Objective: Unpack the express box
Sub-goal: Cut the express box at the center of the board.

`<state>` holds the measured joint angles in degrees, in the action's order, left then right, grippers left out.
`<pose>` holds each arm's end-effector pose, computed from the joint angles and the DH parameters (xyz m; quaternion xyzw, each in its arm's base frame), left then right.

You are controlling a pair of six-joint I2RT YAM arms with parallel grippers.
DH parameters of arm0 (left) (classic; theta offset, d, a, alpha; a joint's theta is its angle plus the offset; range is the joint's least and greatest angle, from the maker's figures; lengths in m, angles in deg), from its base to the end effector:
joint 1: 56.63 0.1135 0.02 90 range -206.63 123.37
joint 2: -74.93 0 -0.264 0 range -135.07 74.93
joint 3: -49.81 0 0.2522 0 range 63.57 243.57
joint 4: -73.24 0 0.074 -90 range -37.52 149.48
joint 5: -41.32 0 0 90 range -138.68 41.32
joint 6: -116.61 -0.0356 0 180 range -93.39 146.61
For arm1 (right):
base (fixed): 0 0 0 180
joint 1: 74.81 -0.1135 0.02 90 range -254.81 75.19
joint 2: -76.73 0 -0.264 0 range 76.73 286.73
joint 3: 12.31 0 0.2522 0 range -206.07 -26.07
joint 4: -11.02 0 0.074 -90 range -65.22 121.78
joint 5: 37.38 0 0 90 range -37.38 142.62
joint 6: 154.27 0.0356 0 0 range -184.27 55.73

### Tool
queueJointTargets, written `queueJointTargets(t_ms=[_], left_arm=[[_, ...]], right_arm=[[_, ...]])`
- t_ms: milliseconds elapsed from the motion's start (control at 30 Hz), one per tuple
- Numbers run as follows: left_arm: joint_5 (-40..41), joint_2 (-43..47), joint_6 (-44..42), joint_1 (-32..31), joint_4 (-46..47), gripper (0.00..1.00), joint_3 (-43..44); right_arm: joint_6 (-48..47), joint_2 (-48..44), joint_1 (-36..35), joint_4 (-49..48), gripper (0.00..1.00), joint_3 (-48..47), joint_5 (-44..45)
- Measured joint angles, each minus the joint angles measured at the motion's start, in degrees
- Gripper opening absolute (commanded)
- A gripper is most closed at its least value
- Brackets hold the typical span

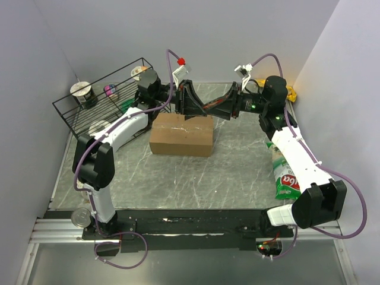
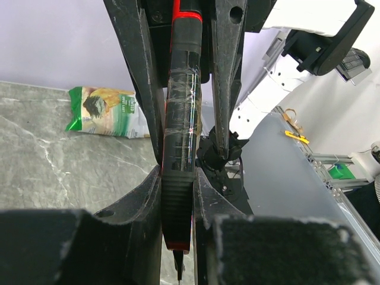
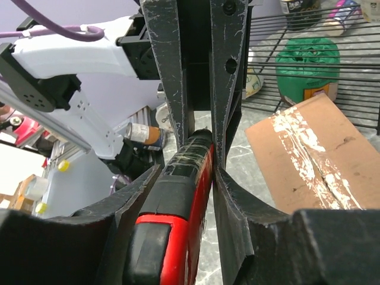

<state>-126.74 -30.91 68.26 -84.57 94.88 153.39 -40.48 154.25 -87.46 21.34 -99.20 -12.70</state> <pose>0.3554 -0.2279 0.3845 0.4566 0.5071 -0.6606 0.3129 0.2863 0.0974 0.4108 -0.3184 0.6341 0.5500 0.4405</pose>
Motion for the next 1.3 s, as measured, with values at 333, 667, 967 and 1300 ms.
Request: queueJointTargets(t_ms=[333,667,967,1300], left_arm=[[1.0,-0.2,0.2,0.0,-0.1,0.01,0.2],[1.4,-0.6,1.2,0.0,-1.2,0.16,1.0],[12.7,-0.5,-21.8,1.6,-28.1,0.72,5.1],[38.5,12.8,-72.3,3.0,-56.7,0.78,-11.4]], right_arm=[[0.5,0.0,0.0,0.0,0.36,0.0,2.7],[-0.2,0.0,0.2,-0.8,0.0,0.0,3.1],[-1.7,-2.2,3.6,12.1,0.0,-3.3,17.0],[-10.3,-15.6,12.9,19.3,0.0,9.1,23.4]])
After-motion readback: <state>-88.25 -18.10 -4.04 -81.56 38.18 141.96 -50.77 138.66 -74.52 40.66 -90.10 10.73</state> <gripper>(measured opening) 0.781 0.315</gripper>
